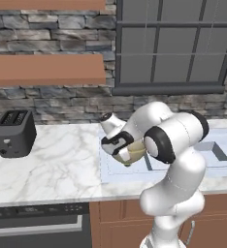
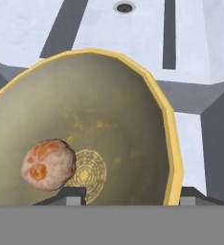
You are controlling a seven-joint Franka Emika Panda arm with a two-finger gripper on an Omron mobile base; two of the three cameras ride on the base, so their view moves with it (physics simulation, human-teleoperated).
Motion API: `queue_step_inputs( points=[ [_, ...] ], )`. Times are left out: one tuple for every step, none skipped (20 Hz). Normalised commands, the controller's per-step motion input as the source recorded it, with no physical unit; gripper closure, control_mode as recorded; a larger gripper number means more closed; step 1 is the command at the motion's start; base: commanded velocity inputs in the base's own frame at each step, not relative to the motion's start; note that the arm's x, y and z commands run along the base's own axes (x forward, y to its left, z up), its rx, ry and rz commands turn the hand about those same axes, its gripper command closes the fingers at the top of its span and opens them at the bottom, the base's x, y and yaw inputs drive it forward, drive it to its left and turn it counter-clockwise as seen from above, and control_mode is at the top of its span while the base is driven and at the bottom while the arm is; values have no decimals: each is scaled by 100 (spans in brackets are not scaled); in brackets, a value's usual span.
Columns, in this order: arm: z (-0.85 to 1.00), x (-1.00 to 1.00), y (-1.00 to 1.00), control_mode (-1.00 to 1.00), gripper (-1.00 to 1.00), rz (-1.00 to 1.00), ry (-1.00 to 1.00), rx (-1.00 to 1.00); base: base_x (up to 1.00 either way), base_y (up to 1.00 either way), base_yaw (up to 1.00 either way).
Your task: Pick the tangerine from the cabinet and place it in the bowl. Then pick the bowl and place it in the sink. Then turn on the sink facuet.
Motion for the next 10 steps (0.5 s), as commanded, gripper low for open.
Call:
queue_step_inputs(
  points=[
    [31,-30,0,-100,-100,0,-10,4,0,0,0],
    [44,-36,0,-100,-100,0,-15,3,0,0,0],
    [48,-44,0,-100,-100,0,-16,1,0,0,0],
    [56,-41,0,-100,-100,0,-14,0,0,0,0],
    [58,-46,0,-100,-100,0,-13,0,0,0,0],
    [57,-57,0,-100,-100,0,-11,0,0,0,0],
    [57,-70,0,-100,-100,0,-9,0,0,0,0],
    [56,-75,0,-100,-100,0,-10,0,0,0,0],
    [53,-87,0,-100,-100,0,-9,0,0,0,0],
    [49,-86,0,-100,-100,0,-8,0,0,0,0]
  ],
)
